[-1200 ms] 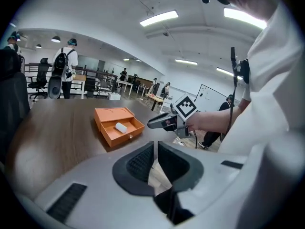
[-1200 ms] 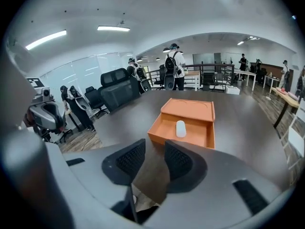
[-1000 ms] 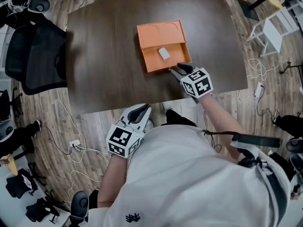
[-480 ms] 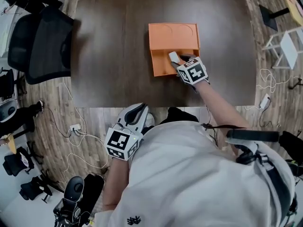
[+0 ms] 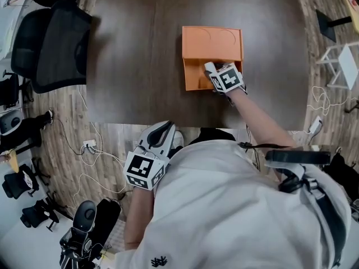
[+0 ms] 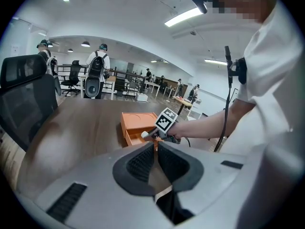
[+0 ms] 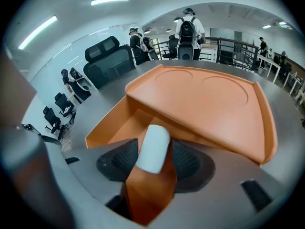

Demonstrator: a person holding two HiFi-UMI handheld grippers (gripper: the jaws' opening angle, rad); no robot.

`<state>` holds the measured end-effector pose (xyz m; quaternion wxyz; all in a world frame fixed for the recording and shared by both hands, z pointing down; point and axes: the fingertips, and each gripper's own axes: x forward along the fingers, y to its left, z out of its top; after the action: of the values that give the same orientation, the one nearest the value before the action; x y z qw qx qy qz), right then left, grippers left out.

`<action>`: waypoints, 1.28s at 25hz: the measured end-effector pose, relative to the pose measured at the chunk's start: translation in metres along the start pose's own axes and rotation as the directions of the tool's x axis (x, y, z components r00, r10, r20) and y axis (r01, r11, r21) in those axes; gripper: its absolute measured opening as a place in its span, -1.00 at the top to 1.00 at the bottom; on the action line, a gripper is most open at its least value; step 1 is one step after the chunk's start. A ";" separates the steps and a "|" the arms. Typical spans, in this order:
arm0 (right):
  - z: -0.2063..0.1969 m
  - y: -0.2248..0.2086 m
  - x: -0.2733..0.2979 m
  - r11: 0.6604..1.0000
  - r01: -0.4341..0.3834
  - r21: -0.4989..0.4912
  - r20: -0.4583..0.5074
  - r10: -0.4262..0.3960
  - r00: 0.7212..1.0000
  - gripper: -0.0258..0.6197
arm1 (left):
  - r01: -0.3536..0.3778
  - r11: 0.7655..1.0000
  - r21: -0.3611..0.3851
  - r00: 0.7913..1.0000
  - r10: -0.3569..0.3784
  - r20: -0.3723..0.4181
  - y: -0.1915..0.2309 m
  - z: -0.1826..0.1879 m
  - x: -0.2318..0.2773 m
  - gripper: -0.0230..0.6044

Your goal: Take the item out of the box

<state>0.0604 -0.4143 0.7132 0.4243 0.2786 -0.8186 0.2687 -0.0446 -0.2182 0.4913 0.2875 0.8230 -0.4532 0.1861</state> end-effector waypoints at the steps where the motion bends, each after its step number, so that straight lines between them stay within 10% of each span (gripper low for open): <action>1: 0.000 0.001 0.003 1.000 -0.009 0.000 -0.002 0.009 1.000 0.25 | -0.003 1.000 -0.002 1.000 0.003 0.000 0.002 0.000 0.000 0.82; 32: 0.005 0.061 -0.054 0.997 0.033 -0.066 0.070 -0.029 0.997 0.39 | 0.063 0.997 0.053 0.994 -0.068 0.081 0.002 -0.018 -0.061 0.82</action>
<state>0.0419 -0.3626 0.6522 0.4089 0.2861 -0.8369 0.2248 -0.0791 -0.1687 0.4718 0.2538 0.8514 -0.4326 0.1537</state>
